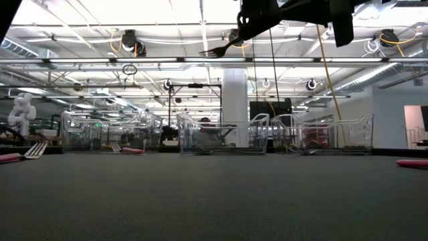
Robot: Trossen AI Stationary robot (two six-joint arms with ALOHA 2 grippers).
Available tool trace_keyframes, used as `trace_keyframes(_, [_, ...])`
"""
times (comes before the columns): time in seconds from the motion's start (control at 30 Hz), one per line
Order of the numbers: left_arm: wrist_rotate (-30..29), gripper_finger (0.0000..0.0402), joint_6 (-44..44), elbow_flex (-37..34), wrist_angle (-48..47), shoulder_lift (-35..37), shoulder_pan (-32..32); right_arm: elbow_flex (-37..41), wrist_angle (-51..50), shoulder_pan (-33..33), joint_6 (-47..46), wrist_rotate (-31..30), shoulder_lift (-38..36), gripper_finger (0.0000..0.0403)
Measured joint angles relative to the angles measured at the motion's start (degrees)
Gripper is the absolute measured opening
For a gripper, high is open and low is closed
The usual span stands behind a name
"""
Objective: Sort silverware by color (type)
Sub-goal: Put the pink fork into the left transparent bin
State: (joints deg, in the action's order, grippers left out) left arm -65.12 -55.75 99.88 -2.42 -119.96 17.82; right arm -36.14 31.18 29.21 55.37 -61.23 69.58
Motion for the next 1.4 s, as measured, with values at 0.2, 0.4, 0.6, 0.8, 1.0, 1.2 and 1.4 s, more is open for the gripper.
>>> trace_keyframes(0.2, [-0.63, 0.0021, 2.37, 0.0, 0.4, 0.0, 0.31, -0.02, -0.1, 0.17, 0.94, -0.83, -0.02, 0.0087])
trace_keyframes(0.4, [-0.76, 0.001, 2.95, 0.02, 0.58, 0.04, 0.31, -0.02, -0.42, 0.17, 1.47, -5.15, -0.4, 0.0138])
trace_keyframes(0.6, [-1.11, 0.001, 1.8, 0.02, -0.04, 0.04, 0.31, -0.02, -0.36, 0.53, 0.96, -6.28, -1.8, 0.0162])
trace_keyframes(0.8, [-3.79, 0.001, -1.67, 0.02, -0.46, 0.04, 0.33, -0.02, -1.33, 2.26, 1.15, -9.27, -3.84, 0.0167])
trace_keyframes(1.0, [-3.96, 0.001, -4.71, 0.0, -1.79, 1.58, -2.67, -0.02, -7.16, 3.89, -0.48, -12.66, -9.12, 0.0167])
trace_keyframes(1.2, [-0.77, 0.001, 8.74, 0.04, -17.96, 8.45, -9.06, -0.02, -15.12, 5.99, -5.76, -12.68, -15.92, 0.0167])
trace_keyframes(1.4, [3.06, 0.0009, 29.39, 0.09, -38.5, 14.71, -15.8, -0.02, -21.79, 6.95, -10.43, -12.68, -20.82, 0.0167])
